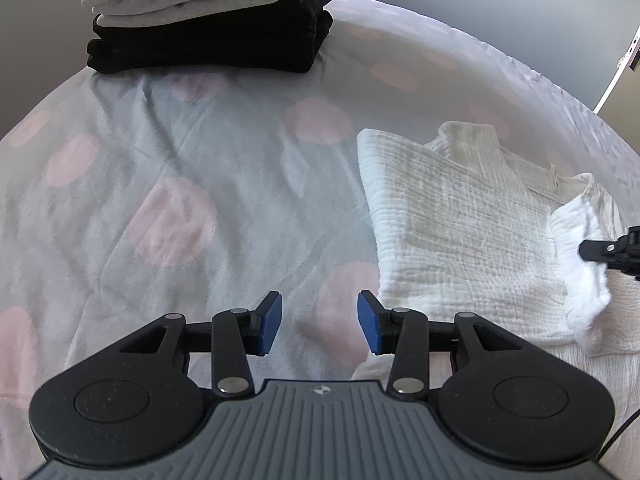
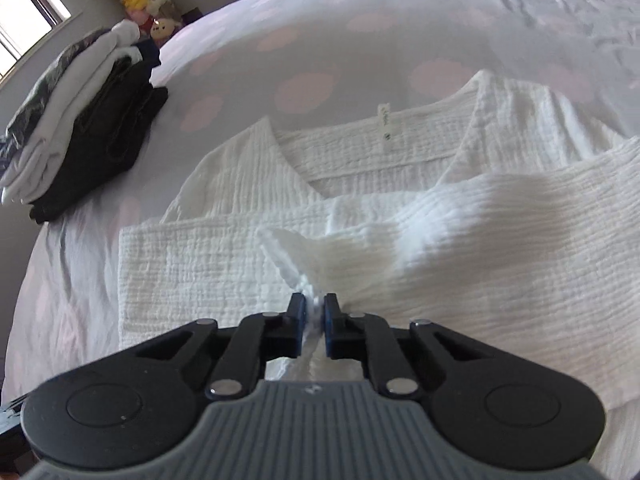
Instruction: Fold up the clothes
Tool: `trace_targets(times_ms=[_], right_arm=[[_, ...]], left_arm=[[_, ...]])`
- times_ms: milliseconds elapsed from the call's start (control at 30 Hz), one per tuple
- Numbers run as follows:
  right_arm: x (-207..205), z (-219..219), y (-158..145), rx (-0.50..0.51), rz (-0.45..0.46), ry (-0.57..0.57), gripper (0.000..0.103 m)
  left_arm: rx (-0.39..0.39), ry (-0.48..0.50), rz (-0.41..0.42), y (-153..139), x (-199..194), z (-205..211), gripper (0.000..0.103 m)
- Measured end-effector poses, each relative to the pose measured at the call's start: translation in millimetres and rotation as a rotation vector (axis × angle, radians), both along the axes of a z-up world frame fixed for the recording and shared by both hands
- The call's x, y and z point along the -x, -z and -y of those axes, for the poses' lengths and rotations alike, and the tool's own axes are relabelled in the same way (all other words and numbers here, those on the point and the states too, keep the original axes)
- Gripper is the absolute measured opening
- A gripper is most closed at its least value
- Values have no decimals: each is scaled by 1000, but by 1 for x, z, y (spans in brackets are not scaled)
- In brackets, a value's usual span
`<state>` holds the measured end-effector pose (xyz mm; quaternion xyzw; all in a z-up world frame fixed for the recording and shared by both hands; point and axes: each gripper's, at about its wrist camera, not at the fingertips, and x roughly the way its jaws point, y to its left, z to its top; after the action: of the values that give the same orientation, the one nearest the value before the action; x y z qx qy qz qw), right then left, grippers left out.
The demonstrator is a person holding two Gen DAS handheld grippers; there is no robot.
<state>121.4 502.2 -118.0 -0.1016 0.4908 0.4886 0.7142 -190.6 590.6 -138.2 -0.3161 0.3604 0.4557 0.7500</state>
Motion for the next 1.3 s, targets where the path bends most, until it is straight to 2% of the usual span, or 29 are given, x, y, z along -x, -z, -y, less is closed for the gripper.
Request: trace_targets(times_ms=[133, 267, 367, 500, 700, 733, 767, 800, 833, 900, 1067, 1300], right_arm=[[-16, 20, -43, -84, -17, 27, 11], [-11, 20, -84, -149, 24, -41, 11], [-1, 11, -102, -180, 49, -91, 11], [15, -13, -90, -167, 58, -135, 11], [36, -43, -27, -107, 16, -161, 11], [39, -46, -18, -97, 7, -164, 14], [40, -49, -9, -89, -5, -166, 20], [41, -48, -3, -85, -15, -164, 32], [41, -47, 1, -84, -23, -158, 40], [41, -41, 7, -87, -38, -151, 44], [11, 10, -7, -117, 10, -105, 44], [-94, 122, -29, -40, 153, 163, 43]], left_arm=[[1, 0, 4, -2, -1, 1, 49], [-3, 6, 3, -3, -1, 2, 49], [-2, 5, 2, -3, 0, 2, 49], [1, 0, -1, -2, 0, 1, 49], [11, 7, -9, 5, 0, -3, 49], [14, 9, -9, 6, 0, -3, 49], [15, 11, -9, 7, 0, -4, 49], [16, 14, -8, 8, 0, -5, 49], [15, 16, -5, 8, 0, -5, 49], [14, 19, 10, 7, 1, -5, 49], [11, 27, 26, 1, 3, -3, 50], [34, 41, 14, 4, -1, 1, 50]])
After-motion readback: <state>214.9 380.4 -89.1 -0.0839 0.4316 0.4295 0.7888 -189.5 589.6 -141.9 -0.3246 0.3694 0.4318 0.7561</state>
